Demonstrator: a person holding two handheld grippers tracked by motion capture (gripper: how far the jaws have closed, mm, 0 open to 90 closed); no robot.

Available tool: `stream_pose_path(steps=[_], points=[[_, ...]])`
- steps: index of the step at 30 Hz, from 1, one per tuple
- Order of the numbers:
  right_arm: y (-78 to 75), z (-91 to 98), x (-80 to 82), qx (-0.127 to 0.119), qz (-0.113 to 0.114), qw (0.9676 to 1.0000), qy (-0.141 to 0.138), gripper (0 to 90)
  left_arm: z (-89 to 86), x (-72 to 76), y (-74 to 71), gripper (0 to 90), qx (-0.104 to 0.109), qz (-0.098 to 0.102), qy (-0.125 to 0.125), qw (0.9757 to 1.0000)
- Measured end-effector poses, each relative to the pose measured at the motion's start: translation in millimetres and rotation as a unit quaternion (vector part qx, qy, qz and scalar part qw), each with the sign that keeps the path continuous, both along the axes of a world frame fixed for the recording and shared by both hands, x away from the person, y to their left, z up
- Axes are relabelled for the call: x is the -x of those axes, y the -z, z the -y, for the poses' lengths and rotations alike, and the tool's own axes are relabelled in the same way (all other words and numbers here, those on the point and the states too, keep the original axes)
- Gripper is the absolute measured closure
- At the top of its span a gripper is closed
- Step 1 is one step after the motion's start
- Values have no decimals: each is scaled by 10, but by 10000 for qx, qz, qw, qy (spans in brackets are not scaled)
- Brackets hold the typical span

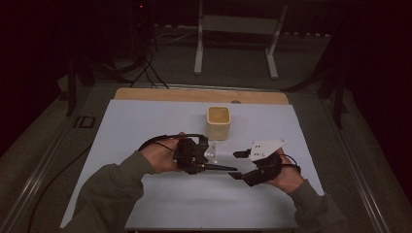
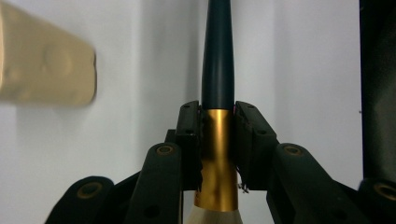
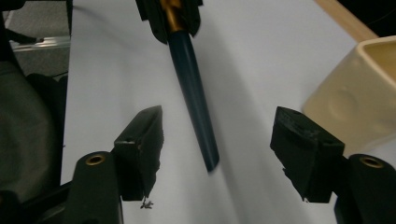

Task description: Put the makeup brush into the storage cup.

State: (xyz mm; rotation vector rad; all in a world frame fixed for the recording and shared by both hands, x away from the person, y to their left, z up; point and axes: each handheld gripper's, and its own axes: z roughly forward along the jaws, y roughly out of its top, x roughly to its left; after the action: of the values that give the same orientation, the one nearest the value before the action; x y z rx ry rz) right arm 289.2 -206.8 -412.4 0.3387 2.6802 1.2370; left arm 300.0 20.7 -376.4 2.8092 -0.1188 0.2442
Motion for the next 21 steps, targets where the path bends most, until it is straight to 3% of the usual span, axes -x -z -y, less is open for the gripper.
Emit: stream_pose_path(steps=[10, 12, 19, 21], points=[[49, -119, -3, 279, -163, 9993, -175, 455, 291, 59, -12, 741, -238, 254, 298, 9990], [61, -137, -3, 347, -182, 9990, -228, 489, 325, 76, -10, 741, -202, 260, 331, 9989], [120, -227, -6, 464, -232, 9972, -530, 710, 443, 128, -15, 740, -142, 343, 537, 9979], [136, -241, -7, 544, -244, 9965, -578, 733, 456, 132, 3, 740, -176, 322, 520, 9980]])
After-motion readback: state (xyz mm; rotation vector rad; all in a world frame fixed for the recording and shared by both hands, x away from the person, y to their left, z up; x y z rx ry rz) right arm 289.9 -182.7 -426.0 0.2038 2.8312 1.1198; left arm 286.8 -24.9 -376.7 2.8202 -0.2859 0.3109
